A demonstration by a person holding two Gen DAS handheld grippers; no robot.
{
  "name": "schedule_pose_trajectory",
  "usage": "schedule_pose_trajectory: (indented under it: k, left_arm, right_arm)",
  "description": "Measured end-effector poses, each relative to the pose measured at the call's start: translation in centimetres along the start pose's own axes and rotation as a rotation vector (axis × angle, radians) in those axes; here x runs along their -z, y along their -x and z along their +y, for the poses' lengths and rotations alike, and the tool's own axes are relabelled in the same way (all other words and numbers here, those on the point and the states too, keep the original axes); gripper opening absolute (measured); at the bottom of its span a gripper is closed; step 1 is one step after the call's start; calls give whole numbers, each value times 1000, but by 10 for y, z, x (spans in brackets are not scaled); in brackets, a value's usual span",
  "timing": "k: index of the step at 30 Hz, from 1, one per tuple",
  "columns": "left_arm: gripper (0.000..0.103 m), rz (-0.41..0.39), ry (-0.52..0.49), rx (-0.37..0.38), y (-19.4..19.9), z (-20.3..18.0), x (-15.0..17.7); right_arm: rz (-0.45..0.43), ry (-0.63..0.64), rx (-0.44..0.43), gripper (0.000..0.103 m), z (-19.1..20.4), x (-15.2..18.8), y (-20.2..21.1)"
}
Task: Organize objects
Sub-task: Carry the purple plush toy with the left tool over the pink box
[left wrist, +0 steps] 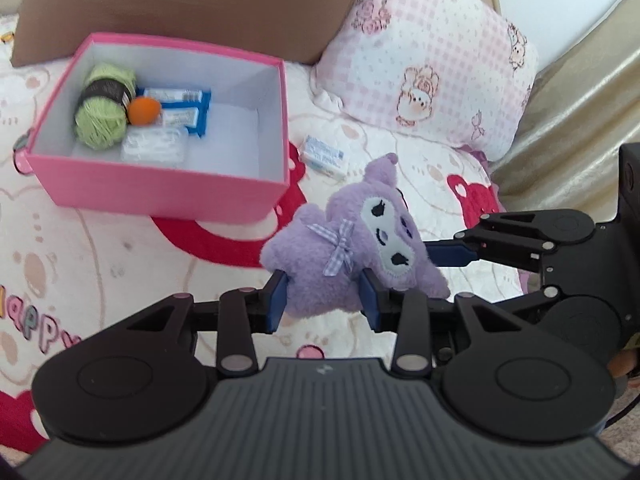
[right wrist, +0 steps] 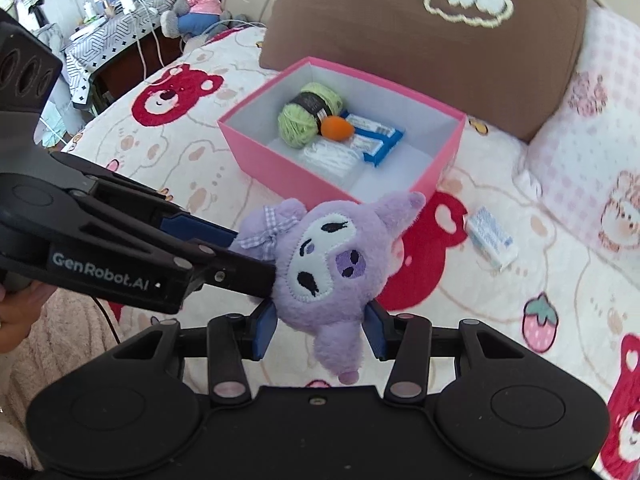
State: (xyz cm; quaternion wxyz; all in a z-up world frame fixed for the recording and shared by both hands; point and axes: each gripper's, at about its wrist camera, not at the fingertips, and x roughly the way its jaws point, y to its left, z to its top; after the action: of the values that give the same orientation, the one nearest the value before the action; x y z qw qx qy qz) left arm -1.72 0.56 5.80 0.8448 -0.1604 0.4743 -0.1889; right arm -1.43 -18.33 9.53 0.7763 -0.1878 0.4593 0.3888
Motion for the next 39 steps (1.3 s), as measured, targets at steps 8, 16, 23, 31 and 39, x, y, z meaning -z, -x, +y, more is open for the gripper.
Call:
schedule_pose_trajectory:
  k: [8,16,23,31,39]
  left_arm:
    - [36,-52,-31,-22,16,5,-18]
    - [37,-92,-120,-33,26,6,-42]
    - [37,-124,-156,-43,17,19,-74]
    - [37,-164,-129,-39,-22,52,-104]
    - [37,-146,-49,-4,-81,103,-125]
  right_arm:
    - [-41,18,0,52,4,-23,3]
    - [-101,-22,25,51,5,-41,4]
    - [-183,7,62,51,-3,-62,-8]
    - [-175,-40,81,51,-29,-96,-47]
    - [-120,-92,110,50,-49,-117,-112]
